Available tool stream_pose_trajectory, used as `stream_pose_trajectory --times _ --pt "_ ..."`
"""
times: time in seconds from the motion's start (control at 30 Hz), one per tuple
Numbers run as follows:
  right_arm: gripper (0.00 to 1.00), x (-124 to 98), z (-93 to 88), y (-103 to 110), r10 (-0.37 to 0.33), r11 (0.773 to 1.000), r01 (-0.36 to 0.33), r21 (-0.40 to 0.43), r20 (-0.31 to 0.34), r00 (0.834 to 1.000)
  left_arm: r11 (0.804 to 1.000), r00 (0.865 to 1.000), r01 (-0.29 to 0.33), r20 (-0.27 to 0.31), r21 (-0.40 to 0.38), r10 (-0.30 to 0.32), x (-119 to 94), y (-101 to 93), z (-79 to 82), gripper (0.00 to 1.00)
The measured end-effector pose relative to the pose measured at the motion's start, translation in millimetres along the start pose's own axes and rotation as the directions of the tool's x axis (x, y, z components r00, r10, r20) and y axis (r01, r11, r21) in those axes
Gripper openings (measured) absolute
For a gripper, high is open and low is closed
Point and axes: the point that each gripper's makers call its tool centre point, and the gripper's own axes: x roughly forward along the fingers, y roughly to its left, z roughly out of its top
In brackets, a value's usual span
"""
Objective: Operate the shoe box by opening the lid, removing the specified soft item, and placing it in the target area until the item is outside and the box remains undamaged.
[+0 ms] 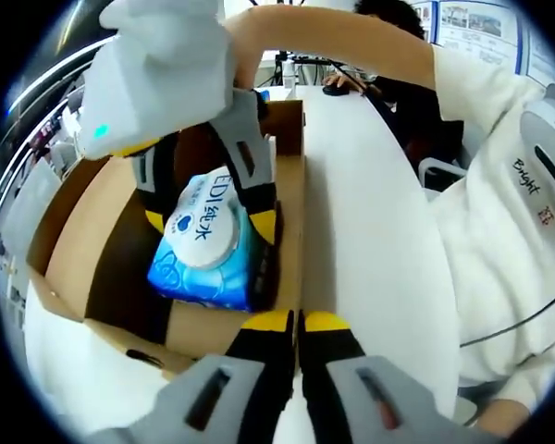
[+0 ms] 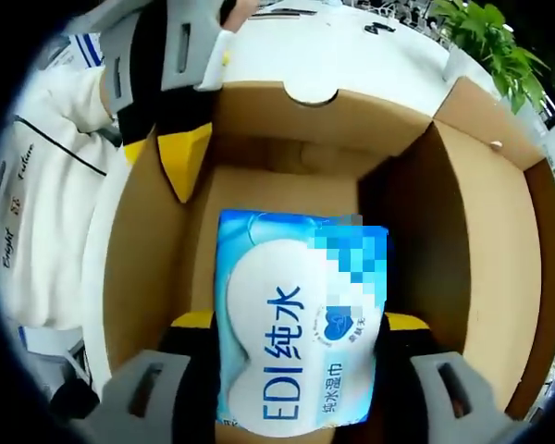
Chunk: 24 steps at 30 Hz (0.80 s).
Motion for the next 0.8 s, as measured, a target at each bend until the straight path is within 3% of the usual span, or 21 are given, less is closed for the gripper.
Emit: stream_pose_trajectory --times 0.8 --pt "0.72 9.7 -6.1 0.5 0.021 0.999 -0.017 0.029 -0.126 0.992 1.000 1.000 -0.002 0.005 0.013 0.002 0.3 0.1 0.6 0.01"
